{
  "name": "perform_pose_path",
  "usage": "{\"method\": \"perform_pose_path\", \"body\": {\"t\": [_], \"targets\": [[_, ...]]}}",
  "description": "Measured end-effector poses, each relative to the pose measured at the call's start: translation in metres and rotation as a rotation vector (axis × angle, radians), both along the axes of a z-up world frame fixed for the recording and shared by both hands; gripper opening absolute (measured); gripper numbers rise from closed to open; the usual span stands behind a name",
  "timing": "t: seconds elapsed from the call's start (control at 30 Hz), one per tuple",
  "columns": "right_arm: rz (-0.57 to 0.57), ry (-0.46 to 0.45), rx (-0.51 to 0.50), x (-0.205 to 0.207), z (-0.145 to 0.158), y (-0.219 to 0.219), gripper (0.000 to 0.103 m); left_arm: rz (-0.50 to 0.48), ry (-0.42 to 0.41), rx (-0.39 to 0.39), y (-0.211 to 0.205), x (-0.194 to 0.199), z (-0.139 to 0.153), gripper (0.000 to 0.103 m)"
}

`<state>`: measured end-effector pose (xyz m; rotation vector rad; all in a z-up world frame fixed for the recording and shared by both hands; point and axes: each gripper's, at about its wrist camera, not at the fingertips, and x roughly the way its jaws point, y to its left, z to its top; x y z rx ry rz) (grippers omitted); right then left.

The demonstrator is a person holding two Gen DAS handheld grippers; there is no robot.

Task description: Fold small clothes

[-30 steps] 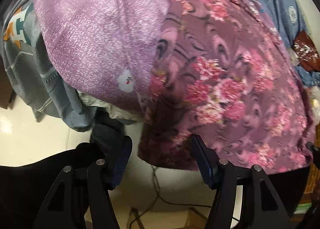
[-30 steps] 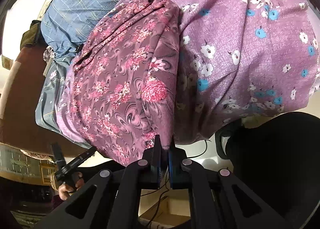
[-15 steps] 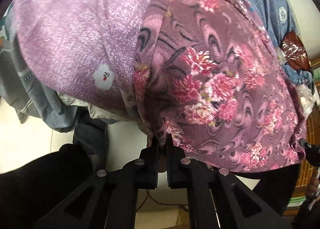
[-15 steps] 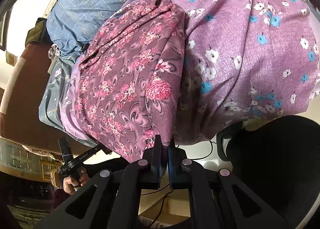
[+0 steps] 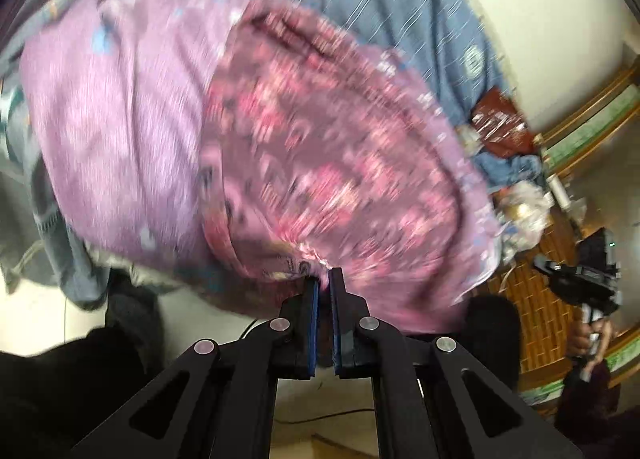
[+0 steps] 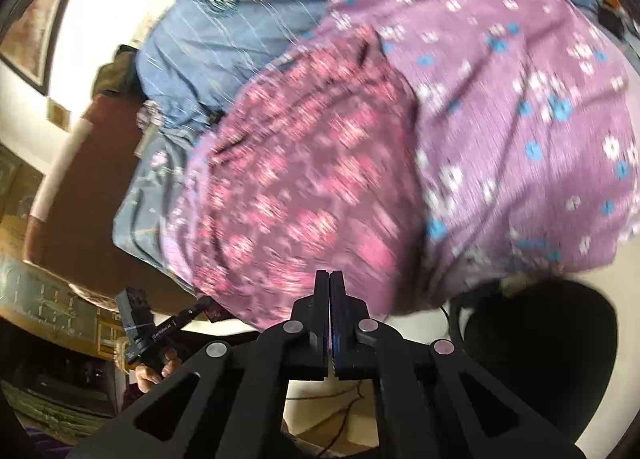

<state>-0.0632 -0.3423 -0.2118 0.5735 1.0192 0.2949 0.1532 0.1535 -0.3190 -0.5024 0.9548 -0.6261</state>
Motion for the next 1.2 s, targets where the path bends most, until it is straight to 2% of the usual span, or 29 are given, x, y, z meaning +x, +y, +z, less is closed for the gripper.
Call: {"method": "perform_pose_path", "body": {"t": [0.07,0.1,0.13,0.17,0.2,0.23,0.27,0.3,0.37,0.43,0.73,0.77,0.8,0.83,0.9,1.0,1.07,1.2], "targets": [[-0.004,0.016,-0.042,0.009,0.003,0.000,0.001,0.008,-0.035,-0.024,0.008,0.003,0.017,0.003],[0.004,0.045,-0.034,0.015,-0.002,-0.001,0.007,0.012,-0.055,-0.032,0.010,0.004,0.026,0.003],[-0.002,0.095,-0.009,0.021,-0.014,-0.002,0.007,0.011,-0.076,-0.035,0.013,0.003,0.034,0.003],[-0.011,0.127,0.005,0.025,-0.023,-0.003,0.012,0.006,-0.095,-0.035,0.016,0.002,0.041,0.003],[-0.021,0.168,0.013,0.028,-0.037,-0.003,0.033,-0.001,-0.112,-0.035,0.015,0.001,0.047,0.003],[-0.037,0.212,0.017,0.030,-0.054,-0.002,0.048,-0.009,-0.125,-0.037,0.014,0.000,0.051,0.003],[-0.064,0.247,0.016,0.030,-0.070,-0.001,0.072,-0.017,-0.134,-0.039,0.012,-0.002,0.056,0.003],[-0.094,0.285,0.016,0.030,-0.089,0.001,0.073,-0.029,-0.140,-0.037,0.009,-0.003,0.059,0.003],[-0.100,0.333,0.022,0.031,-0.115,0.005,0.073,-0.047,-0.148,-0.033,0.008,-0.007,0.064,0.003],[-0.134,0.356,-0.017,0.033,-0.136,0.013,0.073,-0.056,-0.159,-0.033,0.001,-0.004,0.069,0.003],[-0.128,0.366,-0.217,0.069,-0.174,0.063,0.072,-0.051,-0.179,-0.029,-0.008,-0.008,0.085,0.003],[-0.120,0.344,-0.201,0.068,-0.175,0.064,0.055,-0.049,-0.179,-0.029,-0.007,-0.009,0.086,0.003],[-0.102,0.339,-0.186,0.067,-0.177,0.064,0.021,-0.045,-0.179,-0.029,-0.005,-0.010,0.087,0.003],[-0.083,0.353,-0.175,0.064,-0.178,0.061,0.005,-0.041,-0.179,-0.031,-0.002,-0.011,0.087,0.003],[-0.074,0.333,-0.149,0.056,-0.169,0.052,0.004,-0.032,-0.176,-0.040,0.004,-0.009,0.089,0.003],[-0.027,0.294,-0.109,0.042,-0.138,0.036,0.004,-0.022,-0.179,-0.069,0.014,-0.005,0.095,0.003],[-0.002,0.250,-0.021,0.036,-0.110,0.023,0.004,-0.016,-0.187,-0.089,0.021,0.000,0.101,0.003],[0.007,0.093,0.151,0.047,-0.048,-0.004,0.004,0.003,-0.222,-0.143,0.034,0.019,0.123,0.001]]}}
